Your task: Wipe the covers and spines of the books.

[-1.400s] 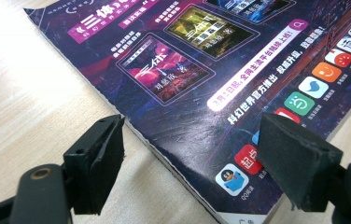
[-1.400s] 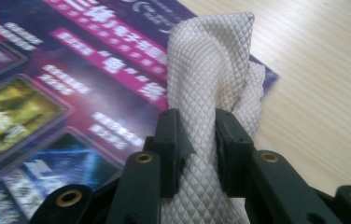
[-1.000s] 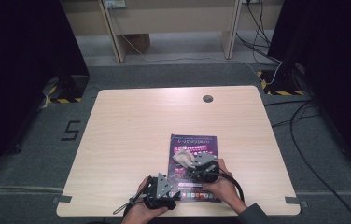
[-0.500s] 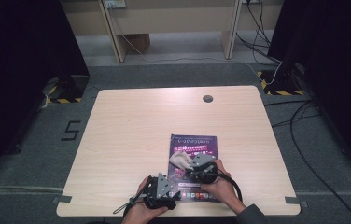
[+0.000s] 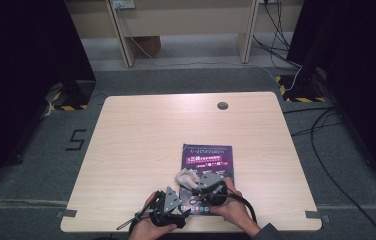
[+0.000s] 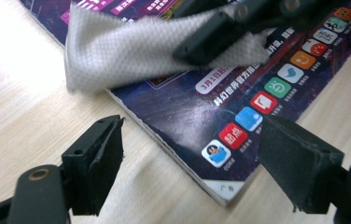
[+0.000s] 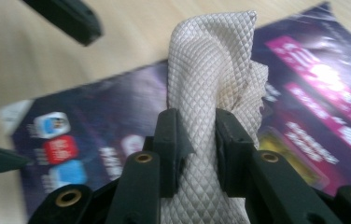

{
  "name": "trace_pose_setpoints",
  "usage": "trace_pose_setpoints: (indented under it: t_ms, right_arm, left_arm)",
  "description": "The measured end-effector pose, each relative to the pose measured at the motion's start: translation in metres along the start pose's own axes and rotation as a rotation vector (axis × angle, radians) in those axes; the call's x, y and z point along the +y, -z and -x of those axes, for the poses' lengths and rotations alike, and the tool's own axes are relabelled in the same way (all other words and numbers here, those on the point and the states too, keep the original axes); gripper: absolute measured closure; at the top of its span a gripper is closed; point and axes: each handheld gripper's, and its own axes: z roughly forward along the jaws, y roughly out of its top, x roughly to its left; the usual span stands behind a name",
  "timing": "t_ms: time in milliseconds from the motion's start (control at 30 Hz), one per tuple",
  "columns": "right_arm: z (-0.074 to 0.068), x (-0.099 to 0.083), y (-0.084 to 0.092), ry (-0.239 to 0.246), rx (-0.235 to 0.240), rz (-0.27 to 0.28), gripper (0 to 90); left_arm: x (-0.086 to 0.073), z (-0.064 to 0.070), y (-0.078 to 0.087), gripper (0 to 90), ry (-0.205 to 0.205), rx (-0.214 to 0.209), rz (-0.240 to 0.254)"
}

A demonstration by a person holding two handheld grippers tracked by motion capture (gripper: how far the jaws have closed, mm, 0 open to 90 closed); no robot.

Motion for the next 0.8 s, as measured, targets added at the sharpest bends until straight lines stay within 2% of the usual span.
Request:
trace_pose_setpoints:
  t_ms: [133, 200, 300, 500, 567, 700, 800]
  right_arm:
    - [-0.004, 0.0, 0.001, 0.019, 0.022, 0.005, 72.6]
    - [0.0, 0.0, 0.002, 0.0, 0.036, -0.001, 73.2]
    - [0.011, -0.003, 0.004, -0.006, -0.005, -0.013, 73.1]
    - [0.049, -0.02, 0.016, -0.092, -0.109, -0.021, 73.2]
    - [0.053, -0.024, 0.019, -0.11, -0.12, -0.021, 73.1]
    - [0.045, -0.023, 0.021, -0.069, -0.138, -0.033, 73.4]
    - [0.034, -0.021, 0.019, -0.047, -0.109, -0.025, 73.5]
  left_arm:
    - [-0.003, 0.001, 0.005, 21.6, -0.005, 0.0, -0.007]
    - [-0.004, 0.002, 0.008, 21.6, -0.007, 0.0, -0.006]
    - [-0.006, 0.002, 0.011, 21.6, -0.004, 0.001, 0.001]
    - [-0.009, 0.0, 0.015, 21.6, 0.007, 0.009, 0.0]
    - [-0.01, 0.001, 0.016, 21.6, 0.003, 0.007, -0.004]
    - [-0.012, 0.005, 0.017, 21.6, -0.008, -0.003, -0.011]
    - [-0.012, 0.007, 0.018, 21.6, -0.013, -0.005, -0.011]
